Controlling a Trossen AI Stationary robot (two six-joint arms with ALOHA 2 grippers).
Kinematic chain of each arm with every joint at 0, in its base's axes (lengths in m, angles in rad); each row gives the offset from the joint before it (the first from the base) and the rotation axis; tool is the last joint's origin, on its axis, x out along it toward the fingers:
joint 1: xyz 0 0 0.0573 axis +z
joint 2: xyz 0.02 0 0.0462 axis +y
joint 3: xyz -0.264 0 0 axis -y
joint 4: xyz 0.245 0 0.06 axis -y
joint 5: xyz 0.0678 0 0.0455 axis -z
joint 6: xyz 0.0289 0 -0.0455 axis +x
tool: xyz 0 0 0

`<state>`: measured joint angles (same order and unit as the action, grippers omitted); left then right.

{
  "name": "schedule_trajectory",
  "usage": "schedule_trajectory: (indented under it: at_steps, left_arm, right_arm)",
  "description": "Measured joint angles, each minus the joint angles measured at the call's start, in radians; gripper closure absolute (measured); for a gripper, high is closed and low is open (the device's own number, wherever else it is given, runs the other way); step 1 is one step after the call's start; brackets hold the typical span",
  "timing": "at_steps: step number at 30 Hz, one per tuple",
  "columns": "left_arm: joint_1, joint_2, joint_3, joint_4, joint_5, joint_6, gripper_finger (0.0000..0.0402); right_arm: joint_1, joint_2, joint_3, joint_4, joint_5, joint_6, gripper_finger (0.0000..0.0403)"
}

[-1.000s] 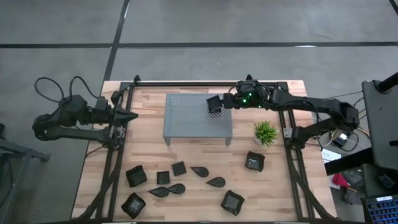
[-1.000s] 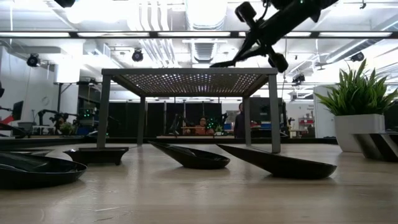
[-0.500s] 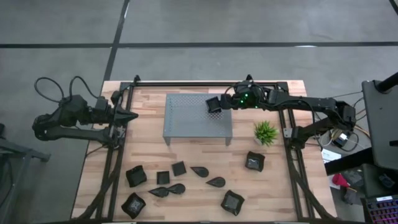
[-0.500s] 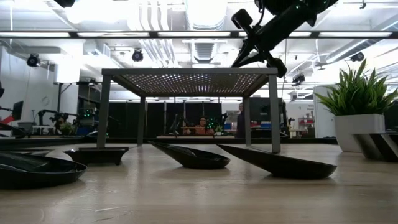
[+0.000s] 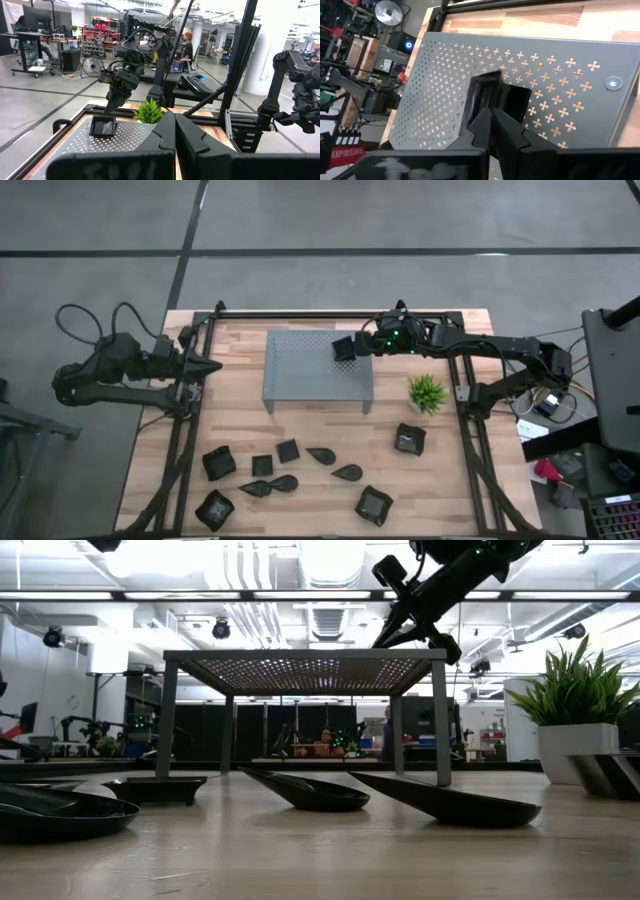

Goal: Pick & Place Mini shaped plates
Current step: Stack the square plate on top of the square plate on the shelf, then put the distorted square plate on the shelf

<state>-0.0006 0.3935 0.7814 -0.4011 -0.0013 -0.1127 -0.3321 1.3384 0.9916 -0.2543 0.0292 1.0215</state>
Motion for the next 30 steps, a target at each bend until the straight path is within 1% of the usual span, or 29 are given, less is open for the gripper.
schedule_trajectory:
  at_steps: [8,13,15,23,30]
  left_arm:
    - [0.000,0.000,0.000,0.000,0.000,0.000,0.0401]
    - [0.000,0.000,0.000,0.000,0.000,0.000,0.0401]
    - [0.000,0.000,0.000,0.000,0.000,0.000,0.0401]
    - [0.000,0.000,0.000,0.000,0.000,0.000,0.0401]
    - [0.000,0.000,0.000,0.000,0.000,0.000,0.0401]
  right_arm:
    - [0.000,-0.002,0.000,0.000,-0.004,-0.013,0.0321]
    - [0.003,-0.031,0.000,-0.001,-0.068,-0.071,0.0293]
    - [0.013,-0.047,0.000,-0.001,-0.079,-0.092,0.0287]
    - [0.090,-0.095,0.000,-0.002,-0.082,-0.204,0.0278]
    - [0.194,-0.080,0.000,-0.005,-0.084,-0.212,0.0290]
